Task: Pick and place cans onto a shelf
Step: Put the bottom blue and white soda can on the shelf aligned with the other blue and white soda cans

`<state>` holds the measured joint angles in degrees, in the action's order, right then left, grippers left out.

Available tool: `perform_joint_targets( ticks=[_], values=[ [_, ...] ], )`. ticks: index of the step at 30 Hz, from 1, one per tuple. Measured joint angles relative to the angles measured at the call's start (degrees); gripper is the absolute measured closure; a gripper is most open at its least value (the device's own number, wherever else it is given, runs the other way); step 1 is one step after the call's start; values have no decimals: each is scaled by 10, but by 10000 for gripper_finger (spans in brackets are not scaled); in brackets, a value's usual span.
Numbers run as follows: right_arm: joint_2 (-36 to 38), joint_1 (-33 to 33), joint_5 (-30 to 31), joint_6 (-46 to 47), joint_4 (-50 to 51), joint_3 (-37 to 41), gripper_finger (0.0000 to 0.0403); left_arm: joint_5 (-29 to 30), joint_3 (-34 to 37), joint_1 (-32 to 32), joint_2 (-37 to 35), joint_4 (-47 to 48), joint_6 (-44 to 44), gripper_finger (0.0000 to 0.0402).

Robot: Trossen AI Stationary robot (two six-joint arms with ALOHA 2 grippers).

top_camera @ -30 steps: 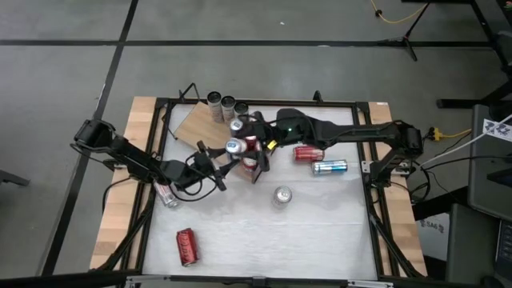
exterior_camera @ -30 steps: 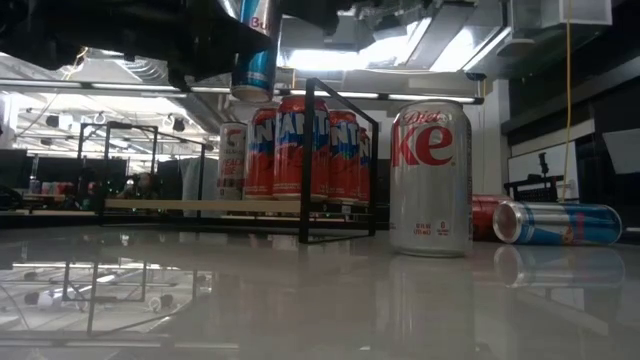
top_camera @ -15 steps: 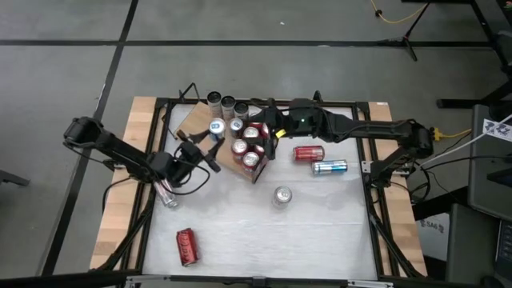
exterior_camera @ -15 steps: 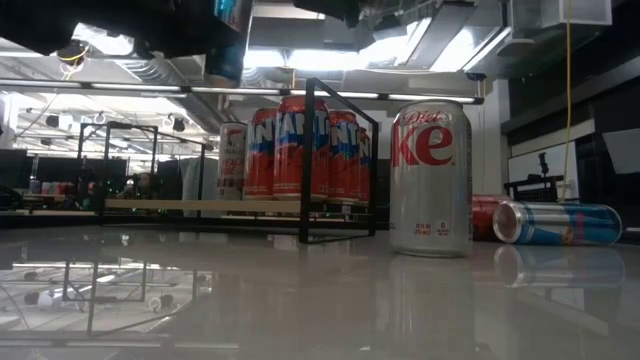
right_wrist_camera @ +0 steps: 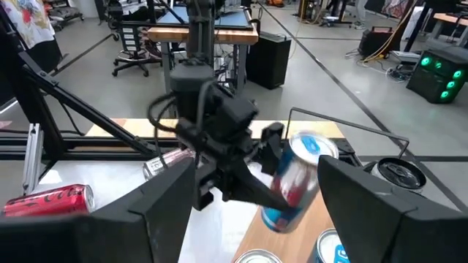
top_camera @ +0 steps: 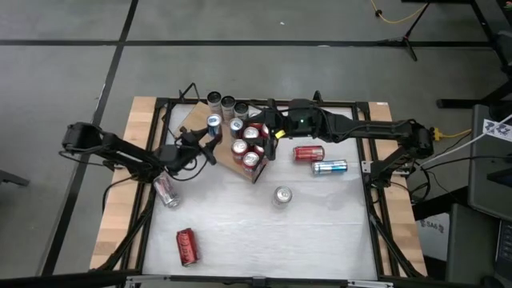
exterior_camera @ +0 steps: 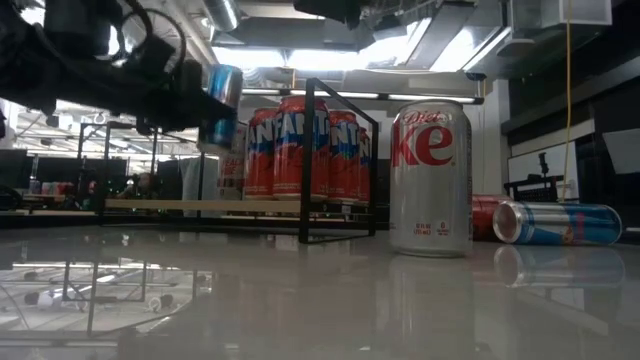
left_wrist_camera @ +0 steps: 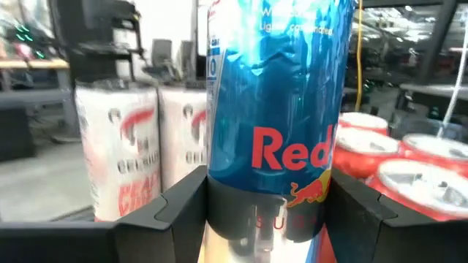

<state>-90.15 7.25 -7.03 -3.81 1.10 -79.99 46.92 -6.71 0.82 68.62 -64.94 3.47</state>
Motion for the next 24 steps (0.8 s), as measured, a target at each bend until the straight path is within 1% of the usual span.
perform_joint_targets(
  ticks=[3,6,9,14,16,19,24],
  values=[
    [0,0,0,-17,-2,0,125,-47,5,34,18,-2,11,195],
    [0,0,0,-23,-5,0,125,-70,5,58,37,-3,11,195],
    [0,0,0,-25,-5,0,125,-75,4,74,56,-9,11,195],
    [0,0,0,-25,-10,0,125,-79,3,95,95,-41,21,195],
    [-2,0,0,-27,-11,0,125,-90,3,102,111,-56,22,195],
    [-5,0,0,-27,-10,0,125,-104,3,112,141,-98,22,195],
    [-12,0,0,-27,-8,0,125,-109,3,126,197,-172,25,195]
  ],
)
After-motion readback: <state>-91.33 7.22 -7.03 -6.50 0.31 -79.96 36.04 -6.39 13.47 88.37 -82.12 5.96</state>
